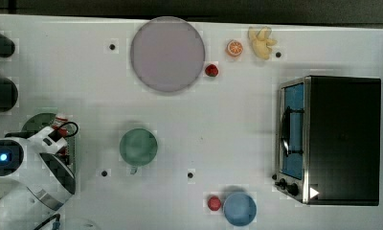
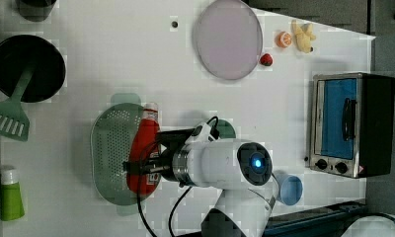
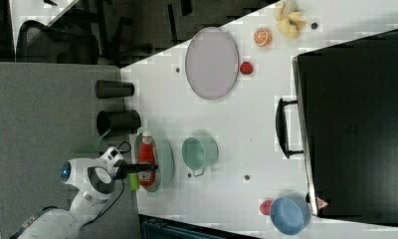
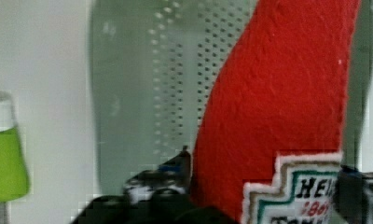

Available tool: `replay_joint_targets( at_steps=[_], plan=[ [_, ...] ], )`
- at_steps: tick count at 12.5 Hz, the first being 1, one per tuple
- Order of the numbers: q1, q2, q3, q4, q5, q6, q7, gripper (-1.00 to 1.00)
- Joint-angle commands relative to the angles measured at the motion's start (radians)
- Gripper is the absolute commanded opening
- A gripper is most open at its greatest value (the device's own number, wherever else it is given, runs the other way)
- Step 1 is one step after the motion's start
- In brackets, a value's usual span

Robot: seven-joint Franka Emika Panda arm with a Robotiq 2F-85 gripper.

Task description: Pick Ketchup from the table and place it in strainer.

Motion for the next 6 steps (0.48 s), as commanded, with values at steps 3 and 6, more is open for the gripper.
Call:
replay_joint_targets(
  at_steps=[3,6],
  plan=[
    [-0.001,-0.087,-0.010,0.029,-0.016,0.032,0.135,1.00],
    [-0.058,-0.225,-0.010,0.047,-0.008,-0.084,0.155,1.00]
  ],
)
